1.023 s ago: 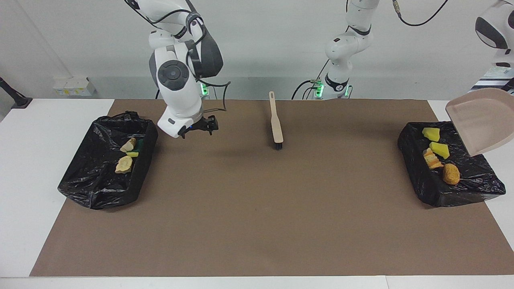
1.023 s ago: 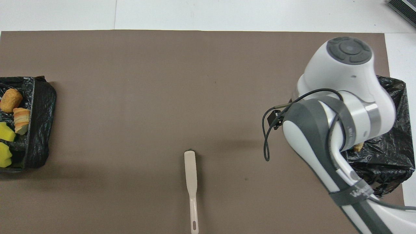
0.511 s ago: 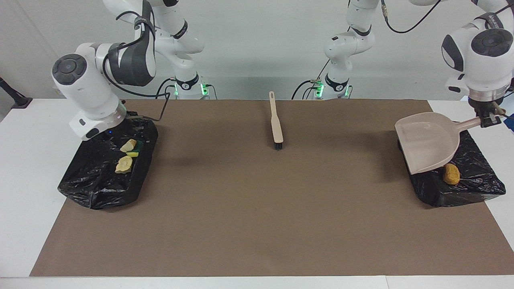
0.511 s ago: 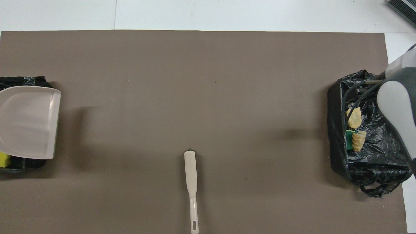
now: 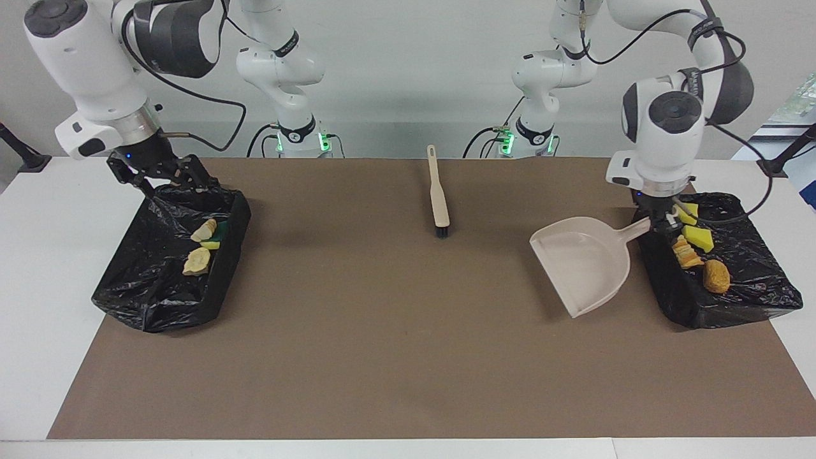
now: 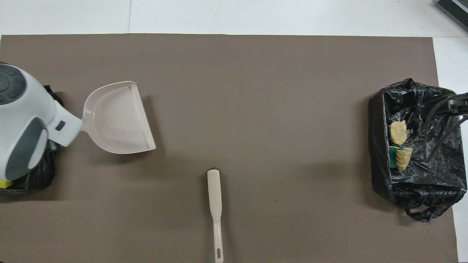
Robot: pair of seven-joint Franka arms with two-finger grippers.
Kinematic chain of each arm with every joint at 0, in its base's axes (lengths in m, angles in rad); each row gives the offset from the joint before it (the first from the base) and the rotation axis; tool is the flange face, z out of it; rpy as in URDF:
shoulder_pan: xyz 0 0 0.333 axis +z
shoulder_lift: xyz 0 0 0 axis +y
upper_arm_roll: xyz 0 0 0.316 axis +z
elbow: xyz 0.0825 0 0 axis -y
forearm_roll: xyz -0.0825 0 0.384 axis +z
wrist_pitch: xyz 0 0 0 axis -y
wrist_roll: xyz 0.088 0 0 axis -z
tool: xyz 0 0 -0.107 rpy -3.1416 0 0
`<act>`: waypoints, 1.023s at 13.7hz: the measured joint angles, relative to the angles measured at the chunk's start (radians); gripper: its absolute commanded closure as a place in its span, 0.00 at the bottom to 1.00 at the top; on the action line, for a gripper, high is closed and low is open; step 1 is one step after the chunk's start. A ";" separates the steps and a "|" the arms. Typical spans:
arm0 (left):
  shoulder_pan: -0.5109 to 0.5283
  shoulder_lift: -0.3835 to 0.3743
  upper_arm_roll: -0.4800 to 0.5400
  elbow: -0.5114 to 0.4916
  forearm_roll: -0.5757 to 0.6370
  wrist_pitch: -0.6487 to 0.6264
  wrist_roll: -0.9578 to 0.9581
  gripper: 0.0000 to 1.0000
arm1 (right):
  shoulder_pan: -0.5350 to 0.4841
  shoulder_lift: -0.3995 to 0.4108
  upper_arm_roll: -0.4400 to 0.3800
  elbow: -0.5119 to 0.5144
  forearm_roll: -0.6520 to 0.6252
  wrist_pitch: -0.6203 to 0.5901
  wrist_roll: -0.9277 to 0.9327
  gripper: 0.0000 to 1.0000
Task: Sweep and dump trash in bin
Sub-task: 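Bring the empty dustpan with the left gripper back to the table center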
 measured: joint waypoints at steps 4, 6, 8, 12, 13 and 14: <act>-0.124 0.070 0.000 -0.002 -0.150 0.043 -0.404 1.00 | -0.004 -0.064 0.001 -0.001 0.002 -0.050 0.031 0.00; -0.161 0.089 0.001 0.003 -0.225 0.089 -0.590 1.00 | -0.002 -0.073 0.005 -0.001 0.004 -0.053 0.081 0.00; -0.208 0.110 0.001 0.014 -0.303 0.125 -0.771 1.00 | -0.002 -0.075 0.008 -0.002 0.006 -0.053 0.097 0.00; -0.319 0.161 0.001 0.066 -0.393 0.169 -1.078 1.00 | -0.002 -0.074 0.028 -0.008 0.007 -0.053 0.089 0.00; -0.339 0.177 0.001 0.084 -0.410 0.180 -1.128 1.00 | -0.001 -0.074 0.046 -0.009 0.007 -0.053 0.089 0.00; -0.356 0.197 0.001 0.107 -0.421 0.184 -1.159 1.00 | 0.000 -0.074 0.065 -0.010 0.007 -0.056 0.089 0.00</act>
